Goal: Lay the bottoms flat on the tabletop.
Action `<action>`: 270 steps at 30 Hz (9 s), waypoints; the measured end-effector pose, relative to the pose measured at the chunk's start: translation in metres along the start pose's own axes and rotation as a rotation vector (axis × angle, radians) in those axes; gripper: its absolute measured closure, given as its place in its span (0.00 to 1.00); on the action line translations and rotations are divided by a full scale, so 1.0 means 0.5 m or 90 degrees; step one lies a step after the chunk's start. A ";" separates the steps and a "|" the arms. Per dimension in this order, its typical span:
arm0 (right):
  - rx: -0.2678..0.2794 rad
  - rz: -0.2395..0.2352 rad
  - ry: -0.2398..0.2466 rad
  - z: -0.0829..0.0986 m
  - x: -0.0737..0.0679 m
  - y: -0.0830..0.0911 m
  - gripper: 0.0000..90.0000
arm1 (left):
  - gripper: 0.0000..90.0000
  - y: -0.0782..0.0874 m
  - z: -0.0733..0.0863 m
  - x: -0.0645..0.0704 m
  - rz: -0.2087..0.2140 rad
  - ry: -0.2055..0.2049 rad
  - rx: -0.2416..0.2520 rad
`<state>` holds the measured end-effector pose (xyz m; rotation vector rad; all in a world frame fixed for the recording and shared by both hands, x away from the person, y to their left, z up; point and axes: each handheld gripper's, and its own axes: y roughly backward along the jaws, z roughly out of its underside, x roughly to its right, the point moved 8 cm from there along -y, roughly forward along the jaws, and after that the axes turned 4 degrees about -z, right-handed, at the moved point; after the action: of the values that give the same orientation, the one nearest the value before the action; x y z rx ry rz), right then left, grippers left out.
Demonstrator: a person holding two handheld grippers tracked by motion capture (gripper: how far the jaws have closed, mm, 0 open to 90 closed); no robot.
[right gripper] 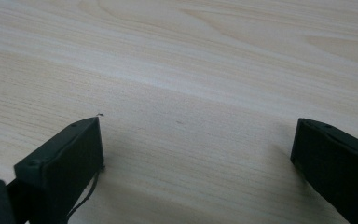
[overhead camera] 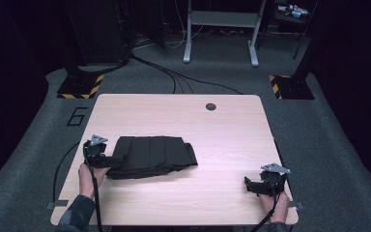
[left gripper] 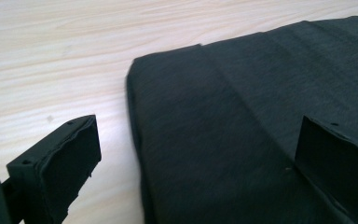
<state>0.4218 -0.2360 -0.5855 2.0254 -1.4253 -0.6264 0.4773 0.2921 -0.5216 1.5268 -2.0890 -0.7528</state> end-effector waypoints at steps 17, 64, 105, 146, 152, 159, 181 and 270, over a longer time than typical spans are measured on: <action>0.000 0.000 0.000 0.000 0.000 0.000 0.02 | 0.00 -0.073 0.021 0.033 0.023 -0.029 -0.077; -0.003 0.017 -0.018 0.016 0.026 0.017 0.00 | 0.00 -0.127 0.015 0.357 0.057 -0.114 -0.072; 0.002 0.021 -0.026 0.014 0.030 0.017 0.02 | 0.47 -0.091 -0.011 0.608 0.282 -0.310 -0.062; 0.004 0.023 -0.029 0.014 0.031 0.017 0.03 | 0.84 -0.094 -0.033 0.583 0.270 -0.296 -0.044; 0.004 0.023 -0.029 0.014 0.031 0.017 0.03 | 0.84 -0.082 -0.049 0.574 0.273 -0.285 -0.027; 0.004 0.022 -0.029 0.014 0.031 0.017 0.03 | 0.84 -0.062 -0.080 0.550 0.264 -0.262 0.003; 0.004 0.022 -0.030 0.014 0.031 0.017 0.03 | 0.85 -0.006 -0.144 0.472 0.237 -0.207 0.070; -0.072 -0.151 0.070 -0.118 -0.279 -0.081 0.03 | 0.34 -0.045 0.070 -0.107 -0.006 0.078 -0.077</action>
<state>0.4438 -0.0820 -0.5639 2.1204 -1.0715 -0.6680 0.4870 0.3439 -0.5645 1.4797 -1.9141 -0.7539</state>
